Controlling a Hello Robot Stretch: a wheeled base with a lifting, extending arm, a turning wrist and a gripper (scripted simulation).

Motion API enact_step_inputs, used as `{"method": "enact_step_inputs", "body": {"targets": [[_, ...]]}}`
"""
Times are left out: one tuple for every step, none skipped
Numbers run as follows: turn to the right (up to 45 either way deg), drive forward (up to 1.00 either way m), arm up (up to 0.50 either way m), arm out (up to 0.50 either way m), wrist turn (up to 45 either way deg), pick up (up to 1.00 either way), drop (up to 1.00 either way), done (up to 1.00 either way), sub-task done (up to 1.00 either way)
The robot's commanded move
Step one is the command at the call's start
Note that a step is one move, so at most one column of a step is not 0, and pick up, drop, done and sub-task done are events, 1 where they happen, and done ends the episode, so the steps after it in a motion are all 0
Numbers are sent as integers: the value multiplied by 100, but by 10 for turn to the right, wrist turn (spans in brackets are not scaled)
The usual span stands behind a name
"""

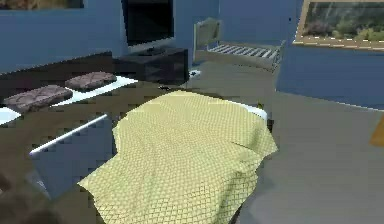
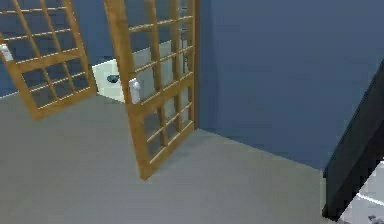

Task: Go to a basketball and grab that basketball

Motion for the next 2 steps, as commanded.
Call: {"method": "enact_step_inputs", "body": {"targets": [[450,0,0,0,0,0,0,0,0],[450,0,0,0,0,0,0,0,0]]}}
